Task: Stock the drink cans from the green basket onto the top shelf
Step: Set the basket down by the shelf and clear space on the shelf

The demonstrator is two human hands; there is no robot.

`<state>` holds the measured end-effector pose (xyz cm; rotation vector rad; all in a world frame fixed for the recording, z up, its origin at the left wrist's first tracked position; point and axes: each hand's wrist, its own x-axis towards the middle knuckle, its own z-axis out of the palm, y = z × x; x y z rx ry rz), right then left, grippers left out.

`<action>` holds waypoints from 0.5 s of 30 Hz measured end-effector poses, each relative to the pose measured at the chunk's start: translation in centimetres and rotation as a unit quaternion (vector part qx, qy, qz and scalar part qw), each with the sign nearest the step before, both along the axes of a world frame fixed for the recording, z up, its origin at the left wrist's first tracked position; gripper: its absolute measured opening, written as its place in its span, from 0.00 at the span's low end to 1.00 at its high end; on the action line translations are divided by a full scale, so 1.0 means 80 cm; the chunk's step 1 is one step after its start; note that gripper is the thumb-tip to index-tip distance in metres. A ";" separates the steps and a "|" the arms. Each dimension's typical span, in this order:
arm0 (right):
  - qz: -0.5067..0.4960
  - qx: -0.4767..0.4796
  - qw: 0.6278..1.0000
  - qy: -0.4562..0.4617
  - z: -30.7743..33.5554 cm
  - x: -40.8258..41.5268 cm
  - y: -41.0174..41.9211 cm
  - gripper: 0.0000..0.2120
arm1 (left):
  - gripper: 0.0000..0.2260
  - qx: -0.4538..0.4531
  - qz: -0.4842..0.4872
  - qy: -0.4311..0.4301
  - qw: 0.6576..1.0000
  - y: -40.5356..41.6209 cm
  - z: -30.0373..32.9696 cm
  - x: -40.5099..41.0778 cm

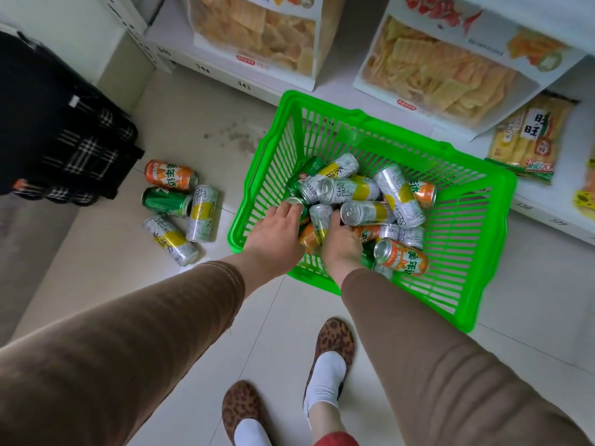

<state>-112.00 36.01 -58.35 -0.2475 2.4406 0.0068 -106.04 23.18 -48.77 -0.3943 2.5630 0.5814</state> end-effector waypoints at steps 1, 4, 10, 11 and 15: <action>-0.005 -0.003 1.000 -0.009 0.001 -0.002 0.000 0.29 | 0.32 0.003 -0.002 -0.001 1.000 0.000 0.000 0.001; -0.029 -0.036 0.999 -0.029 0.022 -0.004 0.011 0.26 | 0.32 0.008 0.004 -0.005 1.000 -0.003 0.008 0.005; -0.073 -0.133 0.988 -0.018 0.153 -0.009 0.032 0.28 | 0.34 0.017 0.030 -0.007 0.999 -0.011 0.100 0.000; -0.081 -0.152 0.985 -0.010 0.184 -0.014 0.033 0.27 | 0.35 0.019 0.035 0.004 0.999 -0.013 0.127 -0.003; -0.117 -0.242 0.962 0.040 0.338 -0.029 0.027 0.22 | 0.36 0.031 0.049 0.059 0.997 -0.025 0.262 -0.015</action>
